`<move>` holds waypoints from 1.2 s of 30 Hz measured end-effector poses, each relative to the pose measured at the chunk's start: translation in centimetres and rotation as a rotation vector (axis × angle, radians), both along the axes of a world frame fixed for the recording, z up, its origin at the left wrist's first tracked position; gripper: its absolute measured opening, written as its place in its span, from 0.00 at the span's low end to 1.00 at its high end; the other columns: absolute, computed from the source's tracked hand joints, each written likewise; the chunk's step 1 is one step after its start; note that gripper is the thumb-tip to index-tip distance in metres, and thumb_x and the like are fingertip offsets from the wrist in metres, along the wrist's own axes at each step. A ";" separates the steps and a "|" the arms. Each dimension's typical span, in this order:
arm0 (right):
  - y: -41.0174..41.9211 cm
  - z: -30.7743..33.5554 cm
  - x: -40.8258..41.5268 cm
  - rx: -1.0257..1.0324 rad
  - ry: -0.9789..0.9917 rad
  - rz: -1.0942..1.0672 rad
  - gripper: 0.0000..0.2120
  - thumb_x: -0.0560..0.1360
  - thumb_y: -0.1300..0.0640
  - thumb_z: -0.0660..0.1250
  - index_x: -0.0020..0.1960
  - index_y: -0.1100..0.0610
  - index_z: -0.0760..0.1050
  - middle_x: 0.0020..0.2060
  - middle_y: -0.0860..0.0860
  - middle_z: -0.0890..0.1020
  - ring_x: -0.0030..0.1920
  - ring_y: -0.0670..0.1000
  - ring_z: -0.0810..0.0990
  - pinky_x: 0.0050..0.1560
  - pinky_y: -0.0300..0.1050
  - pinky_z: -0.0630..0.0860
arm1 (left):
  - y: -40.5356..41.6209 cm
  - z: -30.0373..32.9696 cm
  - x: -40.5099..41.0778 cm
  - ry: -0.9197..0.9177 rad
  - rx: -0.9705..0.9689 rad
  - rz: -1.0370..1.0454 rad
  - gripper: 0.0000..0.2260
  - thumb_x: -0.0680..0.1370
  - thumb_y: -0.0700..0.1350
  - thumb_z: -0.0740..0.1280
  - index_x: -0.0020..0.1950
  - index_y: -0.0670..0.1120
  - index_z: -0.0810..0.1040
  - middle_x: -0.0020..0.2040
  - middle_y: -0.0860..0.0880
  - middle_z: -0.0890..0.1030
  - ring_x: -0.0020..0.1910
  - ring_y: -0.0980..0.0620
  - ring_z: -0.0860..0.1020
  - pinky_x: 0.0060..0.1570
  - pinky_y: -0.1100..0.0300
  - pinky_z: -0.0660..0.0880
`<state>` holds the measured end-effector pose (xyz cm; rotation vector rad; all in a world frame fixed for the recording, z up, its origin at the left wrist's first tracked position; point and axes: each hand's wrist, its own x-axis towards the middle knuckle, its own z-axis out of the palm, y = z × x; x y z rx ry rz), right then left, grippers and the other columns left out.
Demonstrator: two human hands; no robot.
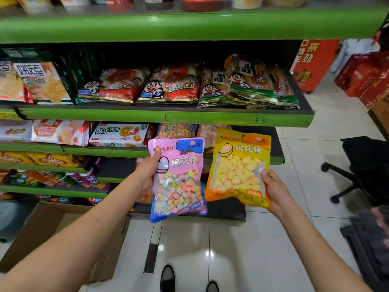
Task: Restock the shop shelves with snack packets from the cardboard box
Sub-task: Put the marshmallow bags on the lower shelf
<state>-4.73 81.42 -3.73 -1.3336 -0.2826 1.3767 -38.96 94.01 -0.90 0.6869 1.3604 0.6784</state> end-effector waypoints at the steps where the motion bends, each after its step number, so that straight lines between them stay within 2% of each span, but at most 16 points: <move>1: 0.1 0.1 0.6 0.005 -0.003 -0.016 0.09 0.84 0.53 0.57 0.57 0.56 0.73 0.49 0.55 0.86 0.48 0.58 0.86 0.41 0.57 0.83 | 0.2 0.0 0.0 0.011 0.002 0.004 0.25 0.80 0.63 0.59 0.61 0.45 0.80 0.54 0.40 0.85 0.53 0.39 0.84 0.58 0.39 0.78; 6: 1.5 1.3 4.9 0.031 -0.064 -0.071 0.08 0.84 0.54 0.55 0.55 0.55 0.73 0.51 0.54 0.84 0.49 0.56 0.84 0.47 0.58 0.80 | 0.5 -0.5 -0.2 0.014 -0.008 0.017 0.24 0.80 0.63 0.59 0.61 0.45 0.80 0.54 0.39 0.85 0.54 0.39 0.83 0.58 0.38 0.77; 8: 2.9 1.9 6.8 0.032 -0.112 -0.081 0.09 0.85 0.54 0.55 0.52 0.54 0.72 0.50 0.54 0.83 0.46 0.54 0.84 0.42 0.54 0.81 | 0.3 -0.8 -0.5 0.009 -0.007 0.032 0.24 0.80 0.62 0.59 0.61 0.45 0.80 0.53 0.40 0.85 0.52 0.40 0.84 0.51 0.43 0.81; 10: 4.8 2.5 8.4 0.037 -0.158 -0.097 0.09 0.85 0.55 0.55 0.50 0.54 0.72 0.47 0.53 0.83 0.41 0.51 0.84 0.35 0.49 0.82 | -0.1 -1.0 -0.7 -0.019 -0.016 0.035 0.22 0.81 0.61 0.59 0.60 0.46 0.80 0.51 0.41 0.86 0.47 0.42 0.86 0.39 0.49 0.83; 12: 7.3 2.8 9.4 0.045 -0.192 -0.093 0.09 0.84 0.55 0.55 0.48 0.53 0.71 0.46 0.53 0.82 0.38 0.49 0.84 0.33 0.46 0.82 | -0.6 -1.2 -0.8 -0.035 -0.022 0.052 0.21 0.81 0.60 0.59 0.61 0.46 0.79 0.52 0.42 0.86 0.46 0.44 0.86 0.35 0.52 0.82; 14: 9.9 2.7 10.1 0.053 -0.220 -0.057 0.08 0.84 0.55 0.56 0.49 0.54 0.72 0.47 0.53 0.82 0.41 0.50 0.84 0.37 0.49 0.81 | -1.1 -1.2 -0.9 -0.038 -0.035 0.066 0.21 0.81 0.60 0.58 0.63 0.46 0.78 0.53 0.42 0.86 0.48 0.43 0.86 0.37 0.51 0.82; 18: 14.2 1.3 10.7 0.064 -0.262 -0.006 0.09 0.83 0.60 0.59 0.47 0.58 0.75 0.48 0.56 0.85 0.42 0.53 0.83 0.43 0.52 0.81 | -1.4 -1.1 -0.8 -0.024 -0.054 0.050 0.23 0.81 0.61 0.58 0.66 0.46 0.77 0.57 0.40 0.84 0.55 0.39 0.83 0.51 0.44 0.80; 21: 15.7 -0.2 10.3 -0.069 -0.617 0.086 0.09 0.81 0.55 0.62 0.53 0.59 0.78 0.57 0.59 0.83 0.44 0.54 0.80 0.46 0.46 0.75 | -1.2 -1.0 -0.7 -0.005 -0.050 0.044 0.24 0.81 0.61 0.57 0.65 0.45 0.77 0.57 0.40 0.84 0.56 0.39 0.82 0.52 0.45 0.79; 23: 16.0 -0.8 10.2 -0.140 -0.908 0.127 0.14 0.79 0.50 0.66 0.60 0.58 0.77 0.59 0.58 0.82 0.54 0.57 0.80 0.46 0.42 0.71 | -1.0 -0.8 -0.6 0.006 -0.044 0.043 0.24 0.81 0.60 0.57 0.65 0.44 0.78 0.57 0.40 0.84 0.56 0.40 0.82 0.50 0.47 0.79; 25: 16.0 -0.9 10.0 -0.099 -1.079 0.149 0.19 0.77 0.47 0.67 0.61 0.60 0.76 0.60 0.60 0.80 0.62 0.60 0.77 0.56 0.45 0.72 | -0.9 -0.6 -0.4 0.025 -0.037 0.043 0.24 0.82 0.60 0.57 0.65 0.43 0.78 0.56 0.40 0.84 0.54 0.41 0.82 0.47 0.49 0.79; 27: 15.8 -1.2 9.5 -0.102 -1.339 0.250 0.24 0.76 0.40 0.64 0.56 0.61 0.78 0.59 0.63 0.78 0.63 0.63 0.74 0.60 0.51 0.71 | -0.9 -0.5 0.0 0.029 -0.032 0.048 0.25 0.82 0.60 0.57 0.66 0.43 0.78 0.57 0.40 0.84 0.55 0.41 0.82 0.45 0.50 0.79; 28: 15.6 -1.4 9.0 -0.119 -1.448 0.309 0.27 0.75 0.36 0.61 0.56 0.59 0.78 0.61 0.63 0.76 0.64 0.64 0.72 0.61 0.53 0.70 | -0.9 -0.6 0.2 0.024 -0.035 0.050 0.25 0.82 0.60 0.57 0.67 0.43 0.77 0.58 0.40 0.83 0.56 0.41 0.82 0.46 0.49 0.79; 29: 15.3 -1.6 8.3 -0.124 -1.532 0.377 0.27 0.76 0.34 0.58 0.62 0.55 0.76 0.65 0.61 0.74 0.68 0.64 0.69 0.65 0.55 0.67 | -1.0 -0.6 0.5 0.017 -0.040 0.050 0.25 0.82 0.60 0.58 0.67 0.43 0.76 0.58 0.40 0.83 0.56 0.40 0.82 0.46 0.49 0.79; 31: 14.8 -2.3 6.8 -0.100 -1.621 0.508 0.26 0.79 0.36 0.53 0.73 0.43 0.65 0.75 0.56 0.64 0.76 0.62 0.57 0.74 0.62 0.54 | -1.2 -0.8 0.9 0.008 -0.055 0.039 0.24 0.81 0.60 0.58 0.67 0.44 0.76 0.57 0.41 0.84 0.53 0.42 0.83 0.42 0.50 0.81; 32: 14.7 -2.5 6.1 -0.096 -1.633 0.544 0.25 0.79 0.36 0.51 0.75 0.39 0.61 0.77 0.54 0.61 0.78 0.62 0.53 0.75 0.64 0.48 | -1.3 -0.9 1.0 -0.001 -0.064 0.029 0.24 0.81 0.61 0.58 0.66 0.45 0.77 0.55 0.41 0.85 0.50 0.43 0.84 0.39 0.51 0.82; 36: 15.1 -2.3 3.0 -0.056 -1.707 0.617 0.29 0.76 0.31 0.44 0.76 0.35 0.57 0.79 0.49 0.58 0.79 0.61 0.50 0.74 0.66 0.37 | -1.2 -1.3 1.4 -0.015 -0.083 0.009 0.23 0.81 0.61 0.58 0.64 0.46 0.78 0.53 0.43 0.86 0.47 0.44 0.86 0.35 0.53 0.82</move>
